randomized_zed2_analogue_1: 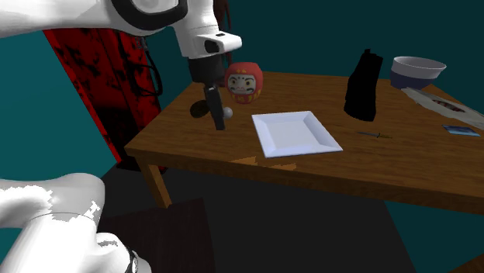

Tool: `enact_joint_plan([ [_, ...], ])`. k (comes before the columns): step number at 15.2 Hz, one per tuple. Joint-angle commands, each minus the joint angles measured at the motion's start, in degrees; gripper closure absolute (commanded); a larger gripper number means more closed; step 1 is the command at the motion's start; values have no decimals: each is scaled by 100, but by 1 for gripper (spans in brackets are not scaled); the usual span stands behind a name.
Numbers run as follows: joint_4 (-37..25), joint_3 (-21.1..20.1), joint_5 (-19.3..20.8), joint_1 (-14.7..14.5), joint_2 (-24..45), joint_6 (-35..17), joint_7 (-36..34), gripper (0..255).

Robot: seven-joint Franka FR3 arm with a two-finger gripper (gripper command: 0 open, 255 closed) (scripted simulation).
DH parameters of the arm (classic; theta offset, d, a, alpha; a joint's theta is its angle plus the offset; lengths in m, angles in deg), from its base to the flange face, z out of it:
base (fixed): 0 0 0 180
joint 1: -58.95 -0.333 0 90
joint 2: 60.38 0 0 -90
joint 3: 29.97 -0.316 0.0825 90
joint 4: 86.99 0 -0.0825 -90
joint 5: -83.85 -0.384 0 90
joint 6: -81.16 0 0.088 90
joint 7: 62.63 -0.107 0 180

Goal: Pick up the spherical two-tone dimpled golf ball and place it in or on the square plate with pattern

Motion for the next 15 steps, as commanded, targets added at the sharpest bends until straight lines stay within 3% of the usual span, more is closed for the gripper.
enact_joint_plan([
  [1, -199, -297, -17, 12, 250, -40, -327, 0],
  [8, -1050, -1465, 214, 177, 1414, -205, -1606, 0],
  [13, -1880, -2377, 814, 351, 2558, -166, -2685, 0],
  [15, -1717, -2351, 814, 341, 2547, -320, -2684, 0],
])
